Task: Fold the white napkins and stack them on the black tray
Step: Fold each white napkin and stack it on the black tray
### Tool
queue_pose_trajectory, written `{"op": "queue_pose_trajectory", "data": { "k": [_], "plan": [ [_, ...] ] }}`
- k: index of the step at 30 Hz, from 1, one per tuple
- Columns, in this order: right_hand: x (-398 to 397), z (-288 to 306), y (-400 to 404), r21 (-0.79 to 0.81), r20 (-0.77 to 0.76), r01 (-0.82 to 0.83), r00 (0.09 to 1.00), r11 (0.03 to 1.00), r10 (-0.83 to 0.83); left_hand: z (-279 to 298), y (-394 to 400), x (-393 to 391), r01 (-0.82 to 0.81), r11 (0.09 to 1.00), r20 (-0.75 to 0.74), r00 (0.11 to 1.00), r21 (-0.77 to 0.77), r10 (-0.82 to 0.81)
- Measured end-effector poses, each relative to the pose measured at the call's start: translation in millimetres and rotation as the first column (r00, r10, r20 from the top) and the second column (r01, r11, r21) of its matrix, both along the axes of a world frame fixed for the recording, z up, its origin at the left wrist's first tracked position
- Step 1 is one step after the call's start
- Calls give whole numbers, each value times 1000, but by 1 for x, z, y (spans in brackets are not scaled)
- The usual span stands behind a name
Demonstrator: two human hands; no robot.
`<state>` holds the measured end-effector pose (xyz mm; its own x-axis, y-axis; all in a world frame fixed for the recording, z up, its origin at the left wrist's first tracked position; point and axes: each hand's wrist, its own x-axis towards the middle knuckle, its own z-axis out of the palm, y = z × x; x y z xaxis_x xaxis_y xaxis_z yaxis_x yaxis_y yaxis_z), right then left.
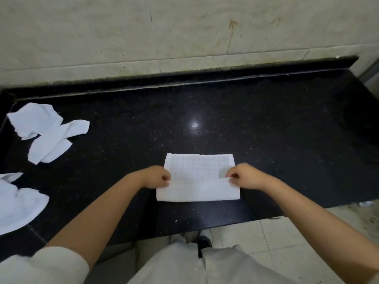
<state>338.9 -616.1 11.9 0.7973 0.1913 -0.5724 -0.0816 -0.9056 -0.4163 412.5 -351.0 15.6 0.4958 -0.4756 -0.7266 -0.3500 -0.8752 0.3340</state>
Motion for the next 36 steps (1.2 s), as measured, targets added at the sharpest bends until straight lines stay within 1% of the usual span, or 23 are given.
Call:
{"op": "queue_pose_trajectory", "data": {
  "k": [2,4,6,8,12,16,21,24,26,28,31,32,34,35,36],
  "plan": [
    [16,-3,-3,-42,116,105,988,994,-99,-3,-3,11,-166,980,159,970,-110,182],
    [27,-5,-3,-69,199,179,966,981,-162,-10,-7,21,-251,953,285,913,-170,291],
    [36,-8,0,-89,245,237,947,967,-209,-16,-13,28,-257,951,367,879,-169,303],
    [44,-13,2,-141,267,271,937,952,-226,-23,-18,34,-256,957,417,861,-137,290],
    [51,-27,2,-257,257,264,946,930,-198,-39,-23,42,-263,962,462,845,-79,269],
    [52,-32,2,-262,249,290,942,920,-225,-48,-23,45,-254,965,467,848,-60,252],
    [49,-39,7,-281,261,305,937,910,-234,-52,-22,46,-147,989,498,856,-19,137],
    [49,-37,9,-287,261,317,934,904,-245,-50,-23,47,-114,993,498,862,11,94],
    [50,-33,9,-290,262,296,939,910,-222,-46,-25,48,-95,995,481,873,-3,85],
    [50,-28,6,-296,278,272,942,916,-190,-40,-24,50,-115,990,413,901,-76,136],
    [54,-10,-3,-282,349,274,922,920,-167,-19,-18,54,-245,930,286,902,-272,322],
    [57,-3,-6,-266,387,276,908,924,-160,-11,-15,56,-240,917,297,894,-319,337],
    [64,13,-10,-214,479,294,863,932,-163,3,-8,62,-141,916,401,866,-375,297],
    [67,22,-10,-169,545,303,822,938,-168,13,-5,66,-66,914,474,839,-401,269],
    [71,31,-10,-121,628,300,761,946,-160,24,-2,69,19,901,547,800,-433,246]
  ]
}}
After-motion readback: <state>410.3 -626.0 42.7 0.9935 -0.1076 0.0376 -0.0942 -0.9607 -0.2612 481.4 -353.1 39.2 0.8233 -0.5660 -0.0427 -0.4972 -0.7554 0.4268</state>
